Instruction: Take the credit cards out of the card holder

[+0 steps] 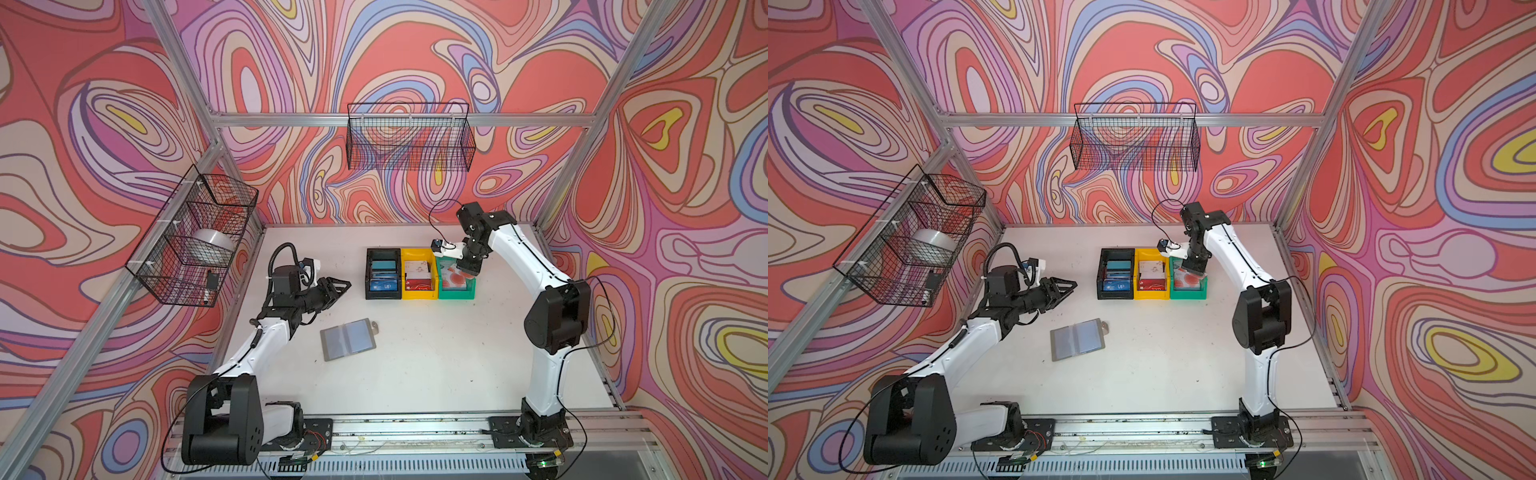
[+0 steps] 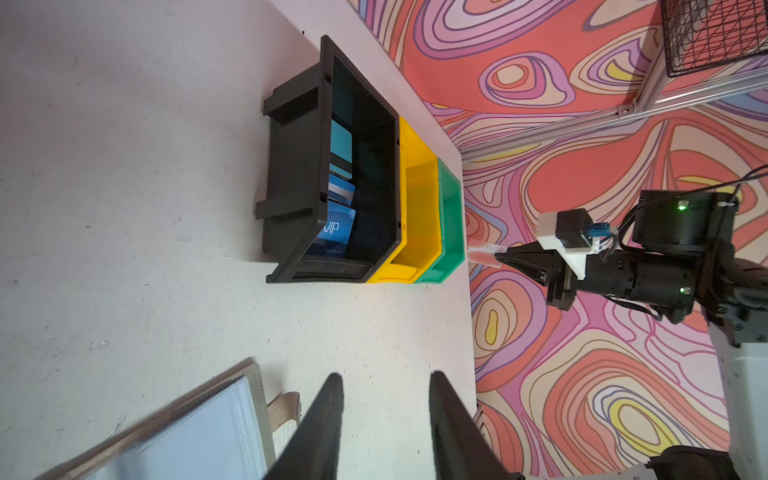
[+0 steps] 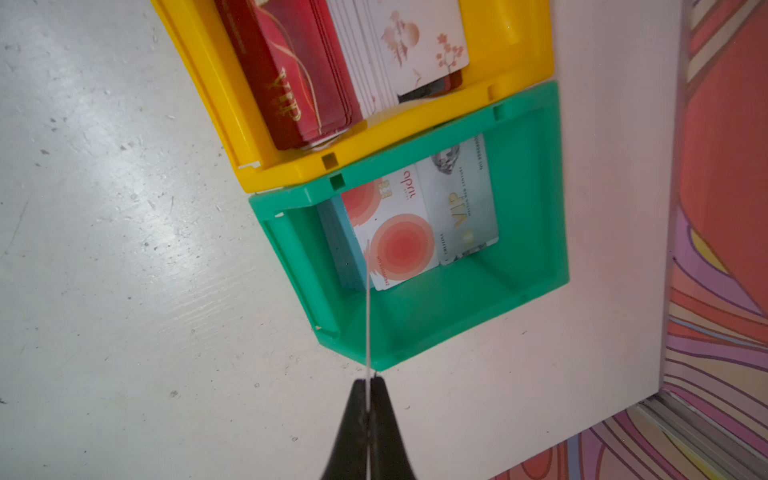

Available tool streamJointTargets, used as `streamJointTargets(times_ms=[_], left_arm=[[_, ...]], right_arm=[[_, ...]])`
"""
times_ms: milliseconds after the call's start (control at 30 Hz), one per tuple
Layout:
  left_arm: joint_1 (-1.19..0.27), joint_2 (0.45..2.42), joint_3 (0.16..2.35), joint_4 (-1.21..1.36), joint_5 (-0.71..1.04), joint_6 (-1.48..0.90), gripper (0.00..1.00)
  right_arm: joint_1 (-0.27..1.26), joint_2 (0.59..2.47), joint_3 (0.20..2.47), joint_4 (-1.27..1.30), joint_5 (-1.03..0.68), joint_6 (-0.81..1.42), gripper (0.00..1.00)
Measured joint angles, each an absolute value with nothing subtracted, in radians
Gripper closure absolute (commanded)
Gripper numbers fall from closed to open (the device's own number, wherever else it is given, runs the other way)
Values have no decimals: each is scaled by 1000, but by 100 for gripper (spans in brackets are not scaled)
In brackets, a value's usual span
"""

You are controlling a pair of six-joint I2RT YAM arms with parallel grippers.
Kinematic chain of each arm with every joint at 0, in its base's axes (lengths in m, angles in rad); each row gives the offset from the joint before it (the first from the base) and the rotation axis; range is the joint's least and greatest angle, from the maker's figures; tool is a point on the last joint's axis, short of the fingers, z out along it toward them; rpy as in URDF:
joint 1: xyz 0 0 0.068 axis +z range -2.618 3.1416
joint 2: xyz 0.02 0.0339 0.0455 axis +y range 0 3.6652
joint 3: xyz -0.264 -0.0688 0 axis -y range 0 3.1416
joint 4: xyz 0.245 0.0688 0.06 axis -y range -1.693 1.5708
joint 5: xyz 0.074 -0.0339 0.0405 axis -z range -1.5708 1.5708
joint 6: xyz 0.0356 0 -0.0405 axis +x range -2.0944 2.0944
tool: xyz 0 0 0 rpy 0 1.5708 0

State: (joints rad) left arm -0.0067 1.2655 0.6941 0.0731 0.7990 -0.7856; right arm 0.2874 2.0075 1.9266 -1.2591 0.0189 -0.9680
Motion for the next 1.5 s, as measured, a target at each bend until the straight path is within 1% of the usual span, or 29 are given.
streamJointTargets(times_ms=[133,700,1300,1500], left_arm=[[-7,1260,694,62,791,-785,62],[-7,1251,694,41,780,-777,62],[-7,1252,694,40,773,-769,62],[-7,1252,694,40,769,-767,62]], right_arm=[[287,2009,1879,-1245,18,-984,100],[299,2111,1908,-1213,27,-992,100],[322,2138,1913,-1203,28,-994,100],[322,2138,1884,-1196,30,-996,100]])
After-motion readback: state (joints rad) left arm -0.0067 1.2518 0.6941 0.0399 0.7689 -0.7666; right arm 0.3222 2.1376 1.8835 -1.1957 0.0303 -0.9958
